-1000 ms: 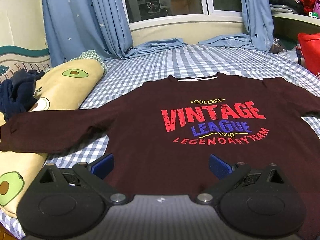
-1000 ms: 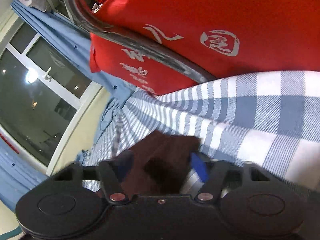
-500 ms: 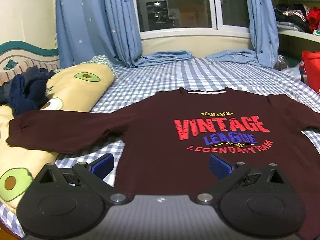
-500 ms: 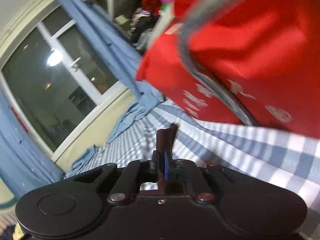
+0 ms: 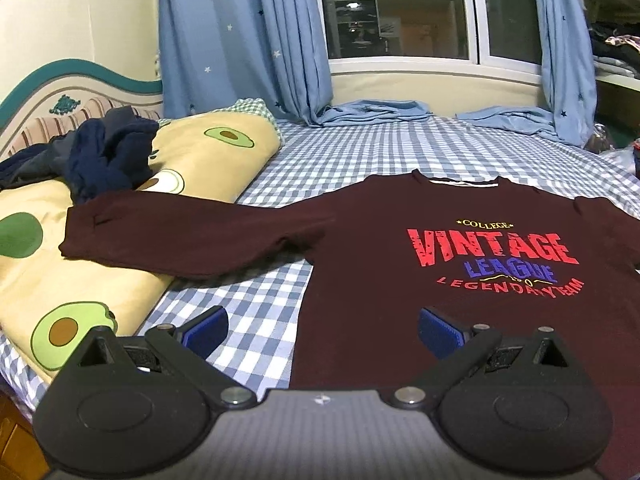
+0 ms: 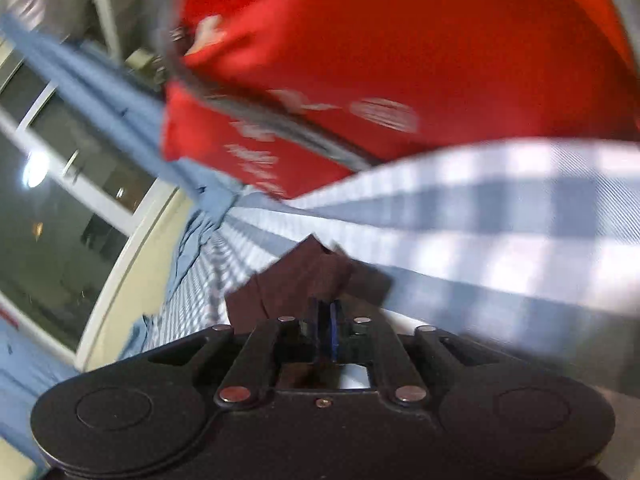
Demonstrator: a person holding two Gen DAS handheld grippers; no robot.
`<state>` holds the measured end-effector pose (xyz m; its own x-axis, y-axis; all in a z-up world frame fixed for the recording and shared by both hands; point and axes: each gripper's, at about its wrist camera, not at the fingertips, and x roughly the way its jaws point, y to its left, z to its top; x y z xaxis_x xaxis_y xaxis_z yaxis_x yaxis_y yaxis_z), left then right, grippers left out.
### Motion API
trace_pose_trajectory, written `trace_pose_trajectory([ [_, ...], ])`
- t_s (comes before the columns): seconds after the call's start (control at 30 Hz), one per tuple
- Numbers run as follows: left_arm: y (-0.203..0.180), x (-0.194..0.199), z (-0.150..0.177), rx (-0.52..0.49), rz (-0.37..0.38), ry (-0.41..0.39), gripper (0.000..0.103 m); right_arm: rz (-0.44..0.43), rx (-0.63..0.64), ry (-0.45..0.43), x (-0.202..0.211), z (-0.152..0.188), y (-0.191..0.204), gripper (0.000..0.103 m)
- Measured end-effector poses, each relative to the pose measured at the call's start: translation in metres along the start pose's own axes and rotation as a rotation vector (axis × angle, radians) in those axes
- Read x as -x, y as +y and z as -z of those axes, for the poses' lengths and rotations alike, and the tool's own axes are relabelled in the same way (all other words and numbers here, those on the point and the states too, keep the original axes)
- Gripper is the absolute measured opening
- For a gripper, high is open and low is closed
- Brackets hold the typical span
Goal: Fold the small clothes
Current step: 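Move the right gripper to the sleeve cuff and close on it, then lift the held sleeve with the right gripper and carry it across the body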
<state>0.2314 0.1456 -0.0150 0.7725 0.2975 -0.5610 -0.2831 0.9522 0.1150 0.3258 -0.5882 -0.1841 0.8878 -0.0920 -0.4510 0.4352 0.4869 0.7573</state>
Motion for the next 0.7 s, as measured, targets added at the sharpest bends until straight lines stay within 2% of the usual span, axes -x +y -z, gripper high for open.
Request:
trace_pose_trajectory([
  [0.07,-0.006,0.000,-0.001,-0.005,0.008,0.004,0.102,-0.018,-0.093,0.026,-0.001,0.001,-0.021,0.030],
  [0.13,-0.014,0.000,-0.003,-0.024,0.016,0.001,0.102,-0.096,-0.151,0.013,0.002,0.003,-0.032,0.035],
  [0.2,-0.024,0.001,-0.005,-0.045,0.025,-0.005,0.102,-0.157,-0.191,-0.005,0.005,0.004,-0.036,0.049],
  [0.23,-0.029,0.002,-0.006,-0.054,0.030,-0.006,0.102,-0.174,-0.201,-0.012,0.003,0.004,-0.034,0.050],
  [0.33,-0.042,0.004,-0.010,-0.074,0.043,-0.012,0.102,-0.193,-0.226,-0.014,-0.009,0.002,-0.031,0.049],
  [0.4,-0.048,0.009,-0.013,-0.088,0.045,-0.027,0.102,-0.200,-0.257,-0.015,-0.022,-0.001,-0.033,0.042],
  [0.47,-0.051,0.015,-0.015,-0.104,0.040,-0.043,0.102,-0.152,-0.271,-0.014,-0.029,-0.005,-0.034,0.031],
  [0.5,-0.052,0.018,-0.016,-0.111,0.033,-0.056,0.102,-0.109,-0.273,-0.004,-0.028,-0.006,-0.029,0.032],
  [0.53,-0.051,0.020,-0.016,-0.114,0.025,-0.065,0.102,-0.083,-0.270,0.011,-0.022,-0.005,-0.026,0.036],
  [0.6,-0.050,0.021,-0.016,-0.114,0.009,-0.066,0.102,-0.028,-0.224,0.063,-0.011,-0.002,-0.012,0.063],
  [0.63,-0.050,0.019,-0.017,-0.112,0.009,-0.058,0.102,-0.003,-0.196,0.079,-0.005,0.001,-0.005,0.067],
  [0.7,-0.049,0.014,-0.018,-0.107,0.019,-0.043,0.102,0.062,-0.124,0.092,0.003,0.005,0.013,0.088],
])
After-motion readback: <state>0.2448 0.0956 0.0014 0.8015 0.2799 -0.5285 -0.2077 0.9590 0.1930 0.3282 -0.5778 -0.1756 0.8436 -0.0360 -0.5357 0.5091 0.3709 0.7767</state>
